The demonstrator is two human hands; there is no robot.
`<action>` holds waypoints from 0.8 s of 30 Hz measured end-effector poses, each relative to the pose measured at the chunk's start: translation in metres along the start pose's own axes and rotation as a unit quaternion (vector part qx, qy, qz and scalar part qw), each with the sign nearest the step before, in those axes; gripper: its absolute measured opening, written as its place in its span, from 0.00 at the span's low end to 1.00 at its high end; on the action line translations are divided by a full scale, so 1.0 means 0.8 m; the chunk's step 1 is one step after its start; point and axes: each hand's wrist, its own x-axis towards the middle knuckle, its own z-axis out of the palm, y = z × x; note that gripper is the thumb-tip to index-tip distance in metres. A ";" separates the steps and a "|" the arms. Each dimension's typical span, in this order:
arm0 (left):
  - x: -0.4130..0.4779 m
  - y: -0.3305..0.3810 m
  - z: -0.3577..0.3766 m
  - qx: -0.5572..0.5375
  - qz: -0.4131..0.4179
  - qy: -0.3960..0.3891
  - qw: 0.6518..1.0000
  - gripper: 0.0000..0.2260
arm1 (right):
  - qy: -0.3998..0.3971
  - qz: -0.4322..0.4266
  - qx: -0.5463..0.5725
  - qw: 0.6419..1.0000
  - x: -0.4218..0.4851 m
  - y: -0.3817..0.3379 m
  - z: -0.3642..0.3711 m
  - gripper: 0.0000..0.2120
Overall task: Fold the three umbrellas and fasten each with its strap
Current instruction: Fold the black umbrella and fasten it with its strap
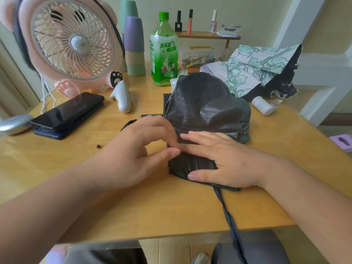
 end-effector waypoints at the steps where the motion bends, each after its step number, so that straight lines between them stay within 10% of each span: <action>1: 0.007 0.001 0.003 0.024 0.000 -0.024 0.999 0.09 | -0.001 0.002 -0.007 1.000 -0.001 -0.002 0.000 0.35; 7: -0.004 -0.011 0.010 0.131 -0.145 -0.191 0.962 0.37 | -0.010 0.018 -0.016 1.000 -0.005 -0.004 -0.002 0.37; 14: 0.006 0.003 -0.005 0.195 -0.166 -0.251 0.933 0.40 | -0.021 0.044 0.032 0.998 -0.017 0.012 -0.008 0.46; 20: 0.078 -0.011 -0.011 0.133 -0.238 0.061 0.960 0.08 | -0.007 0.037 0.058 0.998 -0.014 0.012 -0.010 0.45; 24: 0.096 -0.023 0.010 0.059 -0.297 0.103 0.948 0.17 | 0.022 0.028 0.069 0.997 -0.016 0.015 -0.008 0.45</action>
